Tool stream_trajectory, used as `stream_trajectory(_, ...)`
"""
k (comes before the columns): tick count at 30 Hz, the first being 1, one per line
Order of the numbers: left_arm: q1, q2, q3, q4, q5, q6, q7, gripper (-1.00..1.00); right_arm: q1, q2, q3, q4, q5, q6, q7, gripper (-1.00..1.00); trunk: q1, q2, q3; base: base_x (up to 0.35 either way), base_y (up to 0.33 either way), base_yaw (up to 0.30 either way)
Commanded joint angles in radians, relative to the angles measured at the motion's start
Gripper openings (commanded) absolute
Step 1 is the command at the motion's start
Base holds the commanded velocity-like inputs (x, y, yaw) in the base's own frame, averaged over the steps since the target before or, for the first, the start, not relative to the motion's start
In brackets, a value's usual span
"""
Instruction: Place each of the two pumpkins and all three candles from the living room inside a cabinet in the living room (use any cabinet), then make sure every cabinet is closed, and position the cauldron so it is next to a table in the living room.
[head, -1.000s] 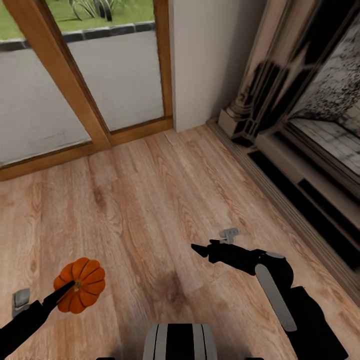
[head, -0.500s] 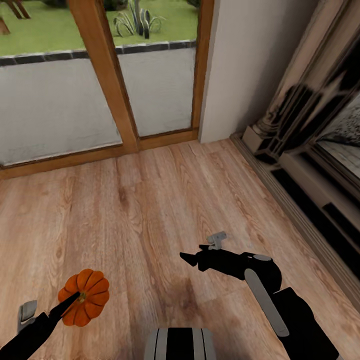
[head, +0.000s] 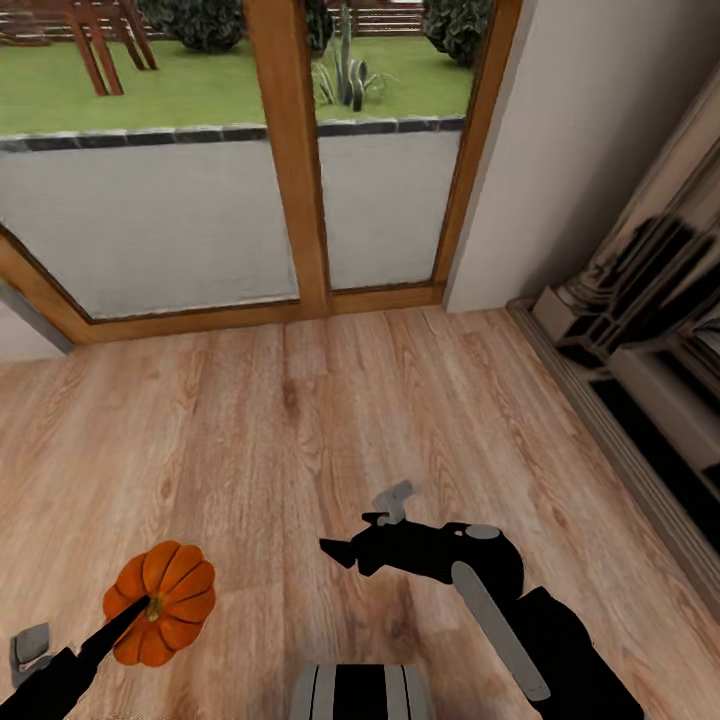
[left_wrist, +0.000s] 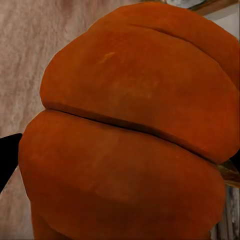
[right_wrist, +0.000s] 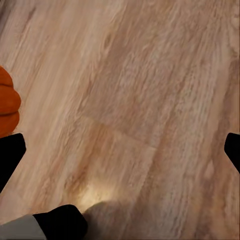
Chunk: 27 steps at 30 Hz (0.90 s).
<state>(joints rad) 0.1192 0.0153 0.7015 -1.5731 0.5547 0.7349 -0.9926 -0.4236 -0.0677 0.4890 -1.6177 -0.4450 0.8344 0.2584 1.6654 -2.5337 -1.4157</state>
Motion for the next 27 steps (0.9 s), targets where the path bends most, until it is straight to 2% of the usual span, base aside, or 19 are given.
stream_trajectory(1, 0.004, -0.002, 0.027, 0.000, 0.003, 0.007, -0.001, -1.00, -0.001, -0.002, 0.008, -0.001, 0.005, 0.004, 0.004, 1.00, -0.001, 0.000, 0.003, 0.000, 0.000, 0.300)
stream_trajectory(4, 0.007, -0.010, 0.049, 0.005, -0.005, 0.007, 0.012, -1.00, -0.001, 0.000, 0.013, -0.001, 0.005, 0.004, 0.003, 1.00, -0.002, 0.001, 0.015, 0.000, 0.000, 0.300)
stream_trajectory(7, 0.008, -0.020, 0.054, 0.006, -0.008, 0.006, 0.040, -1.00, 0.000, 0.001, 0.017, -0.001, 0.005, 0.005, 0.003, 1.00, -0.003, 0.001, 0.027, 0.000, 0.000, 0.300)
stream_trajectory(9, 0.008, -0.030, 0.055, 0.006, -0.009, 0.004, 0.082, -1.00, 0.001, 0.002, 0.018, 0.000, 0.005, 0.004, 0.003, 1.00, -0.004, 0.002, 0.034, 0.000, 0.000, 0.300)
stream_trajectory(13, 0.008, -0.036, 0.056, 0.006, -0.007, 0.003, 0.108, -1.00, 0.002, 0.003, 0.020, -0.001, 0.005, 0.003, 0.002, 1.00, -0.006, 0.003, 0.050, 0.000, 0.000, 0.300)
stream_trajectory(19, 0.008, -0.038, 0.057, 0.005, -0.005, 0.001, 0.112, -1.00, 0.005, 0.001, 0.023, -0.001, 0.005, -0.001, -0.002, 1.00, -0.009, 0.004, 0.073, 0.000, 0.000, 0.267)
stream_trajectory(27, 0.008, -0.039, 0.060, 0.005, 0.002, 0.001, 0.108, -1.00, 0.009, 0.002, 0.021, -0.001, 0.005, -0.011, -0.004, 1.00, -0.012, 0.006, 0.104, 0.000, 0.000, 0.043)
